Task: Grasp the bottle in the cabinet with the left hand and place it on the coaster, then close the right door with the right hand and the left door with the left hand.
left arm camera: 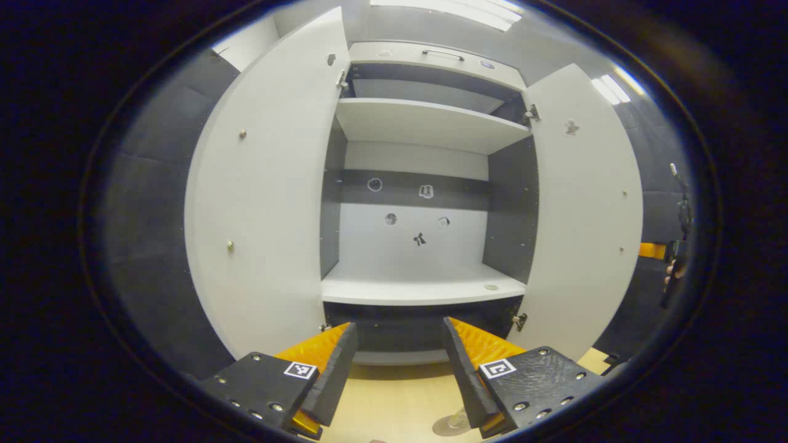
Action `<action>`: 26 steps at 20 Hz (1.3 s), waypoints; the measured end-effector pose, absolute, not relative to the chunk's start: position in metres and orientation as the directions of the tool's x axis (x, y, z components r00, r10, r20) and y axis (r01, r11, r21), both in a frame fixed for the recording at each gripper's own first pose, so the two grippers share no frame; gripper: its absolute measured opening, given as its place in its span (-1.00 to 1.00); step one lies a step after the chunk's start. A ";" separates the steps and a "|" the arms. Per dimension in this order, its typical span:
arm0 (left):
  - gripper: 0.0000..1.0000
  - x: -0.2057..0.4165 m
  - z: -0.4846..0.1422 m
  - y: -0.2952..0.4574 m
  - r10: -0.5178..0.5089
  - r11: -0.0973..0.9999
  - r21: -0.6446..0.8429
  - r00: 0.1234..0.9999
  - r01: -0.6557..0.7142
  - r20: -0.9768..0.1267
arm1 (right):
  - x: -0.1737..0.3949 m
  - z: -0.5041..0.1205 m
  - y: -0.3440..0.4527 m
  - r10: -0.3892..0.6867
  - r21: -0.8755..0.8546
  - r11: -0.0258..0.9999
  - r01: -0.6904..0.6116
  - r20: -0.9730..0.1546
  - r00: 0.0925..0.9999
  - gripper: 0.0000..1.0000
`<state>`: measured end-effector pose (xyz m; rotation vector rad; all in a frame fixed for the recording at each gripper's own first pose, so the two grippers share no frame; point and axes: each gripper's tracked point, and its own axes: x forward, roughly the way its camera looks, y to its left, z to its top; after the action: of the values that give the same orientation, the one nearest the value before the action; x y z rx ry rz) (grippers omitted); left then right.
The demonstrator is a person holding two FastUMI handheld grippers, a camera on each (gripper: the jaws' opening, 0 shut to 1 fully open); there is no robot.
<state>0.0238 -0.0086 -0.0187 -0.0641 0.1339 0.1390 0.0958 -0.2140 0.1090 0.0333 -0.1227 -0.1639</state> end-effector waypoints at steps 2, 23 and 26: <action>0.72 0.021 -0.007 -0.007 0.190 0.978 -0.056 0.968 -0.201 -0.167 | 0.113 0.121 -0.215 -0.112 0.017 0.994 0.111 0.120 0.986 0.95; 0.60 -0.061 0.008 -0.014 0.431 0.896 -0.056 0.894 -0.440 -0.127 | 0.116 0.167 -0.109 0.285 -0.103 0.956 -0.274 0.115 0.952 0.95; 0.60 -0.057 0.014 -0.010 0.388 0.916 -0.065 0.915 -0.396 -0.116 | 0.106 0.160 -0.079 0.296 -0.103 0.953 -0.285 0.116 0.948 0.94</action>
<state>-0.0573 -0.0101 0.0136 -0.0883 0.1014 0.4040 0.1060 -0.0789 0.1602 -0.0854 -0.1314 0.2962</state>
